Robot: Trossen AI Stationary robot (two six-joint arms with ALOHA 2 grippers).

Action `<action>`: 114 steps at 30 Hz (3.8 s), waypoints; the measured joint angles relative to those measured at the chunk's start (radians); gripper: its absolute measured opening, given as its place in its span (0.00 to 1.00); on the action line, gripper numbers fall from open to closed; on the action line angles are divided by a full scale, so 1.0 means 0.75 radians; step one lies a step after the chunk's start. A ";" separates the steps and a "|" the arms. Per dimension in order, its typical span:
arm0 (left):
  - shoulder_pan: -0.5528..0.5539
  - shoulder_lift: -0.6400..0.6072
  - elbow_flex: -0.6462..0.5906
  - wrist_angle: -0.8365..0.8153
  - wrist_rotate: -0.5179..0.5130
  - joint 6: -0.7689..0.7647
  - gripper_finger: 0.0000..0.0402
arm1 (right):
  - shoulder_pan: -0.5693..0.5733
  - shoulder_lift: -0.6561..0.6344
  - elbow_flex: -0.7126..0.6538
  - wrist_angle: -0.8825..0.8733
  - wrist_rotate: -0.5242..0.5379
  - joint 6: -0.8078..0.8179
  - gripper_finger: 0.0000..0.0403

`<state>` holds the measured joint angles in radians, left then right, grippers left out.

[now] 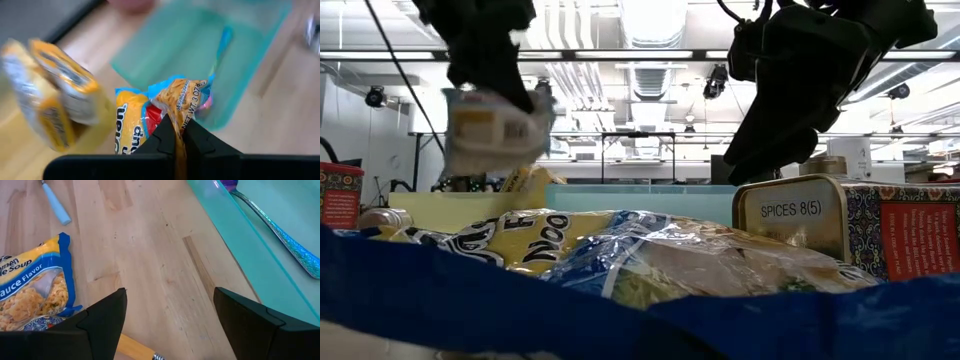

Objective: Pick & Place Food Item
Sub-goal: Put the light blue noodle pack into the yellow bin, then put the left red seasoning can into the blue bin

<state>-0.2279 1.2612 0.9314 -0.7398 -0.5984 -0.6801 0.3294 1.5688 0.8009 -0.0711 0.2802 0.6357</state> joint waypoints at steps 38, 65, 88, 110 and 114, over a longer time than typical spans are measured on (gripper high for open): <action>1.101 -0.001 -0.031 0.161 0.243 0.134 0.03 | -0.001 0.000 0.008 0.005 0.000 -0.020 0.73; 1.173 0.103 -0.243 0.324 0.314 0.075 0.04 | 0.000 0.000 0.007 0.004 -0.001 -0.010 0.73; 1.173 0.087 -0.226 0.321 0.411 0.100 0.50 | 0.000 0.000 0.007 0.004 -0.001 -0.010 0.73; 1.039 -0.228 -0.191 -0.118 0.929 0.494 0.56 | 0.000 0.000 0.004 0.003 -0.001 -0.010 0.73; 0.896 -0.241 -0.191 -0.272 0.943 0.544 0.56 | 0.000 0.000 0.004 0.004 -0.001 -0.010 0.73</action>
<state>0.4439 1.0805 0.7882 -0.9442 0.1091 -0.2724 0.3294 1.5687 0.8040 -0.0685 0.2794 0.6281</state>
